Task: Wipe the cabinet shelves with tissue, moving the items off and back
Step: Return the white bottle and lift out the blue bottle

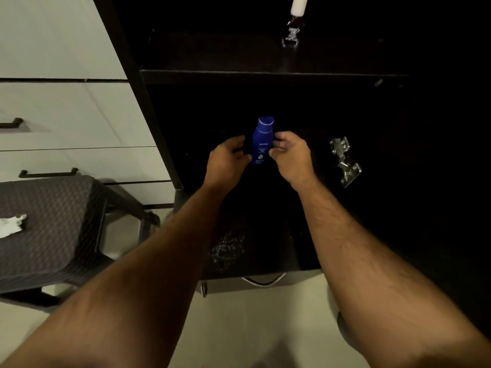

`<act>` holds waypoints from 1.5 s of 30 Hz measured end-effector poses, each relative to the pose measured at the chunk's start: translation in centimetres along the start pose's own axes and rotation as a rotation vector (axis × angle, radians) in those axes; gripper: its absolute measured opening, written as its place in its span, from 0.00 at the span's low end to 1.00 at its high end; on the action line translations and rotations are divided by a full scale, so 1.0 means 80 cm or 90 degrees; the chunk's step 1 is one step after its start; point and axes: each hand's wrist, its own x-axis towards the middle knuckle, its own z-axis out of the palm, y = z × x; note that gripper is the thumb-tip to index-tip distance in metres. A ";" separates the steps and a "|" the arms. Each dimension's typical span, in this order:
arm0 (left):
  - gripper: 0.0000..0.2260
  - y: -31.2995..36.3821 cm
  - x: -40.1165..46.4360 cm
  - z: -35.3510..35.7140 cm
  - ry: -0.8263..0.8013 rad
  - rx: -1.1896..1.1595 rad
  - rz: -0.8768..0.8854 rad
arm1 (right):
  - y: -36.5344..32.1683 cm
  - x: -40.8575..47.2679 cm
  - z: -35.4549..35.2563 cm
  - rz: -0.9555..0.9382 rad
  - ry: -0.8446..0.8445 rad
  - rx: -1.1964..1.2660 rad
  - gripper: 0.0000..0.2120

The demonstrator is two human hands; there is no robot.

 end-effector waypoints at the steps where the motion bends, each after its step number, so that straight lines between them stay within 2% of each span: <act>1: 0.24 -0.002 0.006 0.006 0.000 -0.014 0.009 | 0.004 0.003 0.004 -0.015 -0.002 0.010 0.18; 5: 0.21 -0.017 0.017 0.021 0.009 0.000 0.032 | 0.018 0.002 0.016 -0.057 0.001 0.020 0.13; 11: 0.16 -0.025 -0.002 0.014 0.041 -0.010 0.023 | 0.013 -0.026 0.022 -0.088 -0.007 0.064 0.12; 16: 0.14 -0.018 -0.055 -0.026 0.059 0.000 0.035 | -0.020 -0.075 0.032 -0.066 -0.046 0.117 0.13; 21: 0.13 -0.021 -0.122 -0.092 0.088 -0.016 -0.020 | -0.060 -0.137 0.065 -0.023 -0.128 0.101 0.13; 31: 0.14 -0.061 -0.178 -0.274 0.178 0.085 -0.093 | -0.170 -0.189 0.220 -0.003 -0.279 0.084 0.15; 37: 0.15 -0.114 -0.192 -0.375 0.191 0.099 -0.206 | -0.203 -0.206 0.332 0.018 -0.386 0.068 0.14; 45: 0.14 -0.223 -0.178 -0.452 0.229 0.083 -0.290 | -0.201 -0.210 0.482 0.110 -0.384 0.026 0.11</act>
